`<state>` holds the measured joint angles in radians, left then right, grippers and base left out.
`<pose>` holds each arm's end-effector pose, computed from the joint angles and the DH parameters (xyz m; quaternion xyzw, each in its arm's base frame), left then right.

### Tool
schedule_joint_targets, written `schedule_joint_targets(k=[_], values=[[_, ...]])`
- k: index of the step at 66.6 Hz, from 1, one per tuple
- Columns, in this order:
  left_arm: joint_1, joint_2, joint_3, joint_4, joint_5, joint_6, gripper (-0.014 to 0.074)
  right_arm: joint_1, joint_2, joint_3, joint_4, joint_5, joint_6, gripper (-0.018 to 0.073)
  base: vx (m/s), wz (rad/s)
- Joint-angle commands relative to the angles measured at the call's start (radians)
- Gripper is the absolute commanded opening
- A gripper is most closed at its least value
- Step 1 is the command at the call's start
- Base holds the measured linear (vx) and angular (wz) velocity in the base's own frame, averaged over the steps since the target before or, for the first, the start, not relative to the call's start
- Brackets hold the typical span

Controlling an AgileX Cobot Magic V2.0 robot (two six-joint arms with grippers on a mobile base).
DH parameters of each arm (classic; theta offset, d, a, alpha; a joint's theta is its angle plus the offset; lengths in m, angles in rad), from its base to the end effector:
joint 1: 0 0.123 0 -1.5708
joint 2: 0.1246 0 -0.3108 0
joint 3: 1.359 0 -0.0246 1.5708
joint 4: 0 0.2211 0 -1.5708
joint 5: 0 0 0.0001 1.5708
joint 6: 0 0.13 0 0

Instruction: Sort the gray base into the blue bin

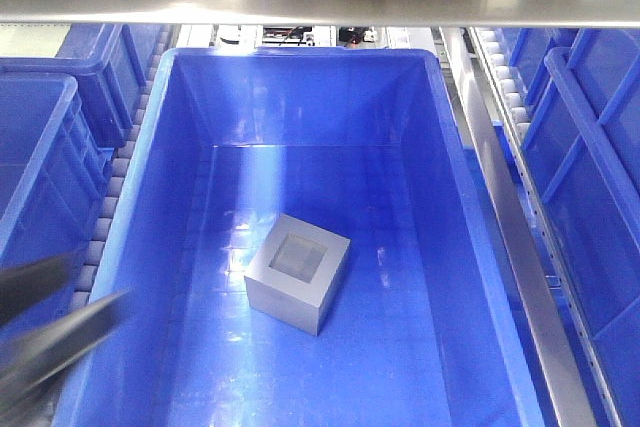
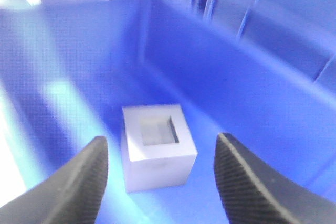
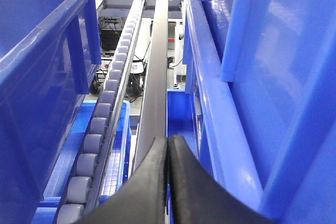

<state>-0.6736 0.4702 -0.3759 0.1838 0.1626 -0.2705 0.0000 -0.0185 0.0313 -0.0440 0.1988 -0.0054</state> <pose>0.0743 -0.0543 0.2985 0.2108 0.7339 -0.2298 0.6034 0.0386 -0.0011 0.1807 -0.0153 0.7495 -0.0193 0.6616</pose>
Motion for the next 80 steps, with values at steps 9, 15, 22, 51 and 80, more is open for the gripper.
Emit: schedule_joint_targets(k=[9, 15, 22, 51, 80], values=[[-0.009, -0.230, -0.004, -0.030, 0.006, 0.000, 0.0376, -0.005, -0.008, 0.006, -0.008, -0.072, -0.007, -0.0005, 0.00, 0.00], [-0.009, -0.271, -0.004, -0.030, 0.099, 0.003, 0.0330, -0.005, -0.008, 0.006, -0.008, -0.073, -0.007, -0.0005, 0.00, 0.00], [-0.009, -0.282, -0.004, -0.030, 0.114, 0.003, 0.0245, -0.005, -0.008, 0.006, -0.008, -0.072, -0.007, -0.0005, 0.00, 0.00], [-0.009, -0.279, -0.004, -0.030, 0.125, -0.001, -0.0008, -0.005, -0.008, 0.006, -0.008, -0.072, -0.007, -0.0005, 0.00, 0.00], [0.001, -0.280, 0.014, -0.001, 0.104, 0.004, -0.0008, -0.005, -0.008, 0.006, -0.008, -0.072, -0.007, -0.0005, 0.00, 0.00]])
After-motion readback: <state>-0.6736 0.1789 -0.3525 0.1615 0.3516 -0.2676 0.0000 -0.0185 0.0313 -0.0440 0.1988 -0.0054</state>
